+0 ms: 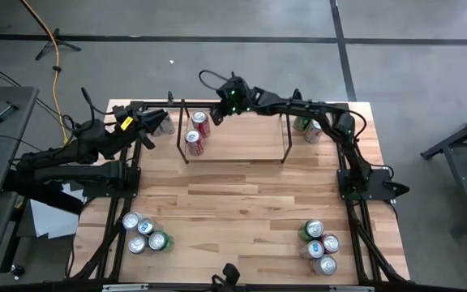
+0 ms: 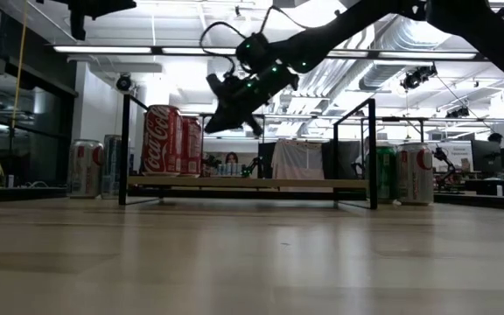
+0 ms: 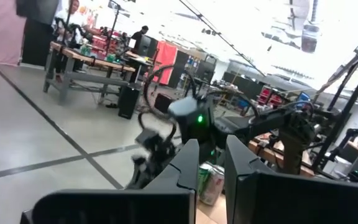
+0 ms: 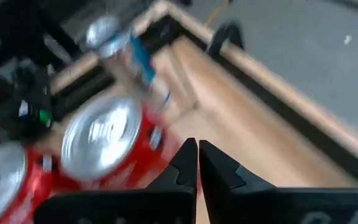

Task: Place canned beverage on shelf
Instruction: Put the top red soda can on the shelf aligned with the other red soda can

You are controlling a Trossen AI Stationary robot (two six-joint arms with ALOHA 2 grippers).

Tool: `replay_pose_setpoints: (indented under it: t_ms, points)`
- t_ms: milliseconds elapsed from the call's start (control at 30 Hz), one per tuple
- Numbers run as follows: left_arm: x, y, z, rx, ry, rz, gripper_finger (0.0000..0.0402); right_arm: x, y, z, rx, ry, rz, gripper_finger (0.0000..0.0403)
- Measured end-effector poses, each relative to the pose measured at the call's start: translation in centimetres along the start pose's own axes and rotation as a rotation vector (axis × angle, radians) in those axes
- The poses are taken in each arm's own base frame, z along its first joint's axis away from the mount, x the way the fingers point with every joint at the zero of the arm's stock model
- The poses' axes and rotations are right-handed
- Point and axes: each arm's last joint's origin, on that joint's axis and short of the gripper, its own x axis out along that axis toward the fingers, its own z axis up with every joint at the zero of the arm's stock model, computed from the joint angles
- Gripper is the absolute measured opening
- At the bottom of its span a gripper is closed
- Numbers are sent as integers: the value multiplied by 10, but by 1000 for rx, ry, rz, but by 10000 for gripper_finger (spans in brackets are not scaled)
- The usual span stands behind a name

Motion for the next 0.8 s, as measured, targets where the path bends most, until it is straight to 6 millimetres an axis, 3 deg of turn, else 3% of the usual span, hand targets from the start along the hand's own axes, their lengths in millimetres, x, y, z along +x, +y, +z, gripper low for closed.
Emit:
replay_pose_setpoints:
  t_ms: [500,800]
  points:
    - [-1,-6,10,-13,-80,-128,0,7,21,-5,-11,-46,-9,0]
    - [-2,-8,20,-19,-155,-160,0,7,17,1,1,-99,6,0]
